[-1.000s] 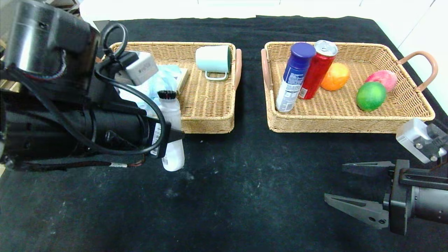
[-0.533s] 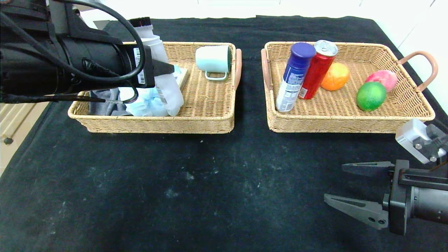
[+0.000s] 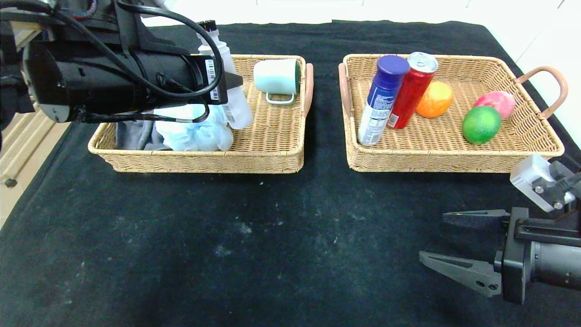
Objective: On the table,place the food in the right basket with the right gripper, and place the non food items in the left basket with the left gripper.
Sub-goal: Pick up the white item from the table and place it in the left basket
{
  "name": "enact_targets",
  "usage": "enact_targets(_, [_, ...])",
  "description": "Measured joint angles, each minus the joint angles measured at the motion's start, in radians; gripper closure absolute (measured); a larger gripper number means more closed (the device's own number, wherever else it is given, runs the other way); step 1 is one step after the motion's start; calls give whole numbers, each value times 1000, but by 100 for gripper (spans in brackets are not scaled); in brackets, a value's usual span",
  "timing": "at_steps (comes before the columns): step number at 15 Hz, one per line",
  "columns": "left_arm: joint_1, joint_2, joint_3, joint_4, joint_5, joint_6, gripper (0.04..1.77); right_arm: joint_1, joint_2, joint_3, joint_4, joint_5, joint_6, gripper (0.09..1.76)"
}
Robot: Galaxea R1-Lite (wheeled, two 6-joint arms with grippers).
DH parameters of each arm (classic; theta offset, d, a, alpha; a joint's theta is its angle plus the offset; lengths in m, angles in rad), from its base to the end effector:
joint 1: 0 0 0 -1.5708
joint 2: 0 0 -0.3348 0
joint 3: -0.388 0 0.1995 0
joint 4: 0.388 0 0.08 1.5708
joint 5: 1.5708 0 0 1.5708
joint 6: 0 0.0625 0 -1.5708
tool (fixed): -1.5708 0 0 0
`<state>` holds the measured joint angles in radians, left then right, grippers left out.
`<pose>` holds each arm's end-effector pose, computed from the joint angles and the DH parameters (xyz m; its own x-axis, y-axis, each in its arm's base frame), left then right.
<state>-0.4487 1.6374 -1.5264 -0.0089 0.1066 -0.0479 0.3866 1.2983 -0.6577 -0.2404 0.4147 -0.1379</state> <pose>0.3233 -0.1483 0.3741 0.9374 -0.3332 -0.1013 0.3312 0.9428 -0.0368 0.2030 0.1098 0.2191 0.6288 0.6910 -0.3566 -0.7318 0.6809 0.0289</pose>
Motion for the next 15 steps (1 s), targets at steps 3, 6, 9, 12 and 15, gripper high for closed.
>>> enact_targets(3, [9, 38, -15, -38, -1, 6, 117, -3, 0, -1, 0, 0, 0, 14])
enact_targets(6, [16, 74, -25, -59, 0, 11, 117, 0, 0, 1, 0, 0, -2, 14])
enact_targets(9, [18, 103, -37, -67, 5, 13, 117, 1, -1, 1, 0, 0, -3, 14])
enact_targets(12, [16, 118, -42, -67, 10, 12, 117, 1, -7, 1, 0, 0, -2, 14])
enact_targets(15, [12, 125, -43, -67, 12, 13, 95, 1, -12, 1, 0, 0, -1, 14])
